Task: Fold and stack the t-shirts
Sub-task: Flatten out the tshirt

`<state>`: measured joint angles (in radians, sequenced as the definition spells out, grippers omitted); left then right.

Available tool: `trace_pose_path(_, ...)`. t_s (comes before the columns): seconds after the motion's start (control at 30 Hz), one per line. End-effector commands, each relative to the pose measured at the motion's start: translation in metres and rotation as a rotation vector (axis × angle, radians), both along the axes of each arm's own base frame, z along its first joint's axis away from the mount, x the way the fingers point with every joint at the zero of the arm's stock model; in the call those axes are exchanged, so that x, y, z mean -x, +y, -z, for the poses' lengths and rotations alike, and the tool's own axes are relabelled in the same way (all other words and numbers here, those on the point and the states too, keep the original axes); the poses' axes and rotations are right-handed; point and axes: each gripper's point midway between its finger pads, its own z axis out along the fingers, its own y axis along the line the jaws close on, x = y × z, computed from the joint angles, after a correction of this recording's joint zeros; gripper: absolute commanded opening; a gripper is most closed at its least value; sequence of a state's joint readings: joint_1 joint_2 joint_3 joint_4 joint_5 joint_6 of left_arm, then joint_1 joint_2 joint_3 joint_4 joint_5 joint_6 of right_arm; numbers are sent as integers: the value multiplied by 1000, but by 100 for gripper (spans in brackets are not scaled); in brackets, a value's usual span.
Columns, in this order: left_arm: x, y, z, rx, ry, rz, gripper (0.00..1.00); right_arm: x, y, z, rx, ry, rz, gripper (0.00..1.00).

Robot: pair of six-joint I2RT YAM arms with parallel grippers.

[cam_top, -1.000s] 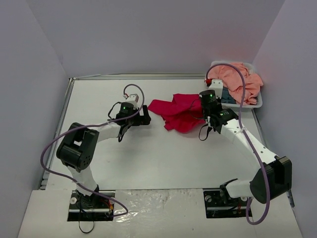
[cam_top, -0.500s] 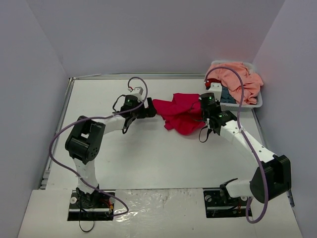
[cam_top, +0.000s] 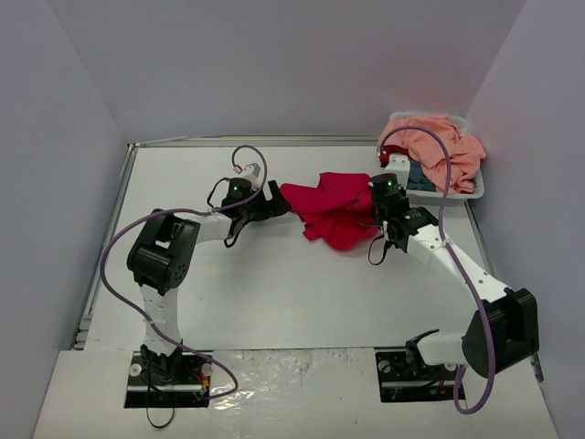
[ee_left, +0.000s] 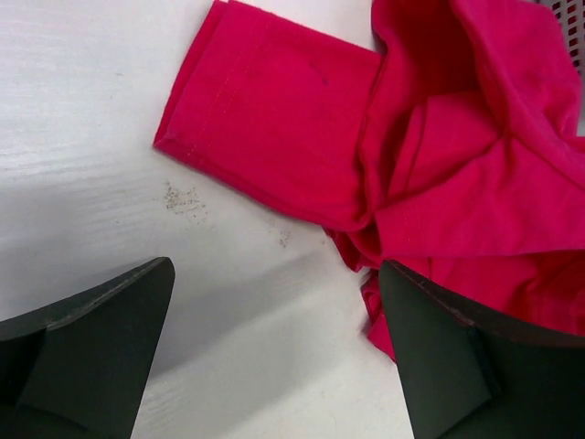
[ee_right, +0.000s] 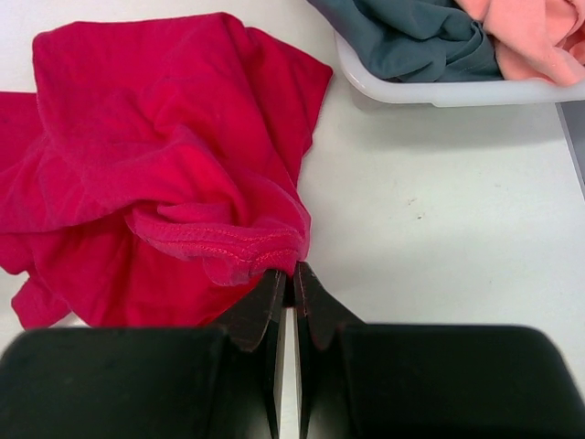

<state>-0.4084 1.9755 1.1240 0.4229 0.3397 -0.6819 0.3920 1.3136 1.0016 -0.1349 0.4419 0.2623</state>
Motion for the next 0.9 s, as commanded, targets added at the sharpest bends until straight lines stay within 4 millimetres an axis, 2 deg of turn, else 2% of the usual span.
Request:
trace_pose_path(0.0, -16, -4, -20, 95, -40, -11, 94, 0, -2, -13, -30, -52, 17, 0)
trace_pose_path(0.23, -21, -7, -12, 246, 25, -23, 89, 0, -2, -14, -30, -56, 16, 0)
trace_pose_path(0.43, -24, -10, -6, 304, 69, -21, 87, 0, -3, -15, -30, -57, 19, 0)
trace_pose_path(0.57, -25, -8, -2, 296, 100, -35, 85, 0, -3, -13, -28, -53, 19, 0)
trace_pose_path(0.87, -18, -2, 20, 235, 245, -68, 84, 0, -3, -13, -30, -54, 16, 0)
